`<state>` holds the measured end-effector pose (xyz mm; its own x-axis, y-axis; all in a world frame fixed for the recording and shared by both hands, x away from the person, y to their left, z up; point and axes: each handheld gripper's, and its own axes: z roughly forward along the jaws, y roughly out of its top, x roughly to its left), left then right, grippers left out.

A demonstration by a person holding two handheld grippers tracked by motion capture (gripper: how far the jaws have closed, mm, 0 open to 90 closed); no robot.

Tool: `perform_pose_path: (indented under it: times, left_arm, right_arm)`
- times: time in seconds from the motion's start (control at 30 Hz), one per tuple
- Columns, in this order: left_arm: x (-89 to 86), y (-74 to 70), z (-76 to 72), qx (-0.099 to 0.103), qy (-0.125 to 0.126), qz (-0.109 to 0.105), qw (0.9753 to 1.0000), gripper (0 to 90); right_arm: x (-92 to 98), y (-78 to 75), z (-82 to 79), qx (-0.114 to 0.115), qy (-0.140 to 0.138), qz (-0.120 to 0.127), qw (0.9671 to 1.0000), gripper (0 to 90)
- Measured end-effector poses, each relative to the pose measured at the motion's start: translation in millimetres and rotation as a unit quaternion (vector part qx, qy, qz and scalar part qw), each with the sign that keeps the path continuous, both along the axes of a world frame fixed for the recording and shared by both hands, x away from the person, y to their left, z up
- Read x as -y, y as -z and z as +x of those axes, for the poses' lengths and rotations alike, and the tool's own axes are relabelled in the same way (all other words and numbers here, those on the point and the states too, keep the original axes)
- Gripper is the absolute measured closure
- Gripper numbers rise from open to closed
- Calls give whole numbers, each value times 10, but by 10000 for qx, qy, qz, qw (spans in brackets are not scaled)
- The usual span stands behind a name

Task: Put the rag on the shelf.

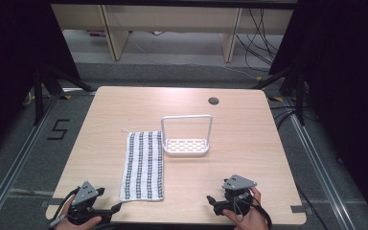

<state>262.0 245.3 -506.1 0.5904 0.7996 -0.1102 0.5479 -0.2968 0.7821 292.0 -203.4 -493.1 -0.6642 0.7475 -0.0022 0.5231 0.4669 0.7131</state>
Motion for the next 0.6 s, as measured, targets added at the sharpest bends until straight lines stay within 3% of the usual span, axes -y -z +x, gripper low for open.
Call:
perform_pose_path:
  times: [0.03,0.07,0.1,0.13,0.2,0.27,0.3,0.33,0.43,0.47,0.5,0.53,0.6]
  left_arm:
    - [0,0,0,0,0,0,10000,149]
    - [-29,-12,11,-19,158,197,9997,148]
    - [-29,-12,11,-19,158,197,9997,148]
    - [5,5,5,21,25,-21,10000,148]
    - [-21,-7,27,103,181,213,9996,148]
    - [-14,-11,8,24,147,180,9997,148]
    - [10,-1,6,52,58,77,9999,148]
    - [-6,-6,14,39,138,195,9997,148]
    - [-8,-10,21,11,169,236,9996,148]
    - [-3,-6,24,30,172,200,9996,148]
    - [32,10,22,69,59,-39,10000,148]
    - [38,1,36,56,84,5,9999,148]
    - [58,5,45,48,61,-23,10000,149]
  right_arm:
    - [-2,4,9,97,-54,3,9999,159]
    - [-9,3,7,86,-72,10,9999,159]
    - [-9,3,7,86,-72,10,9999,159]
    - [-26,-1,-2,27,-81,52,9999,159]
    - [-40,-4,7,105,-141,48,9998,159]
    - [-49,-7,5,118,-151,55,9998,158]
    - [-99,-19,10,140,-285,141,9994,157]
    - [-121,-22,6,119,-284,175,9994,158]
    - [-185,-44,11,211,-367,189,9989,161]
    - [-214,-49,15,206,-396,206,9988,163]
    - [-238,-55,28,240,-474,190,9984,164]
    - [-299,-52,55,324,-558,159,9978,170]
    - [-334,-56,58,260,-601,155,9977,179]
